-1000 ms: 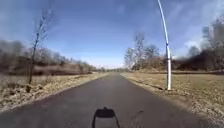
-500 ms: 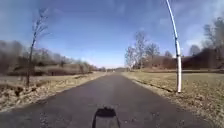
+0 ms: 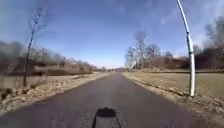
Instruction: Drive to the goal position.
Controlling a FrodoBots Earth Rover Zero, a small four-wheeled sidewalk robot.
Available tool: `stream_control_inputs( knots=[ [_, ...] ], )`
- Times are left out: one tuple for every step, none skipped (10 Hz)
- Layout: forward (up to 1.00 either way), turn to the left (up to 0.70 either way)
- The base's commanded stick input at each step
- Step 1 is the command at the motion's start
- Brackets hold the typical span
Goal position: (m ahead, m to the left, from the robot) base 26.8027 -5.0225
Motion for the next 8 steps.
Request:
stream_control_inputs(
  knots=[
    [1.0, 0.07],
    [1.0, 0.07],
    [1.0, 0.06],
    [1.0, 0.06],
    [1.0, 0.05],
    [1.0, 0.05],
    [1.0, 0.04],
    [1.0, 0.04]
  ],
)
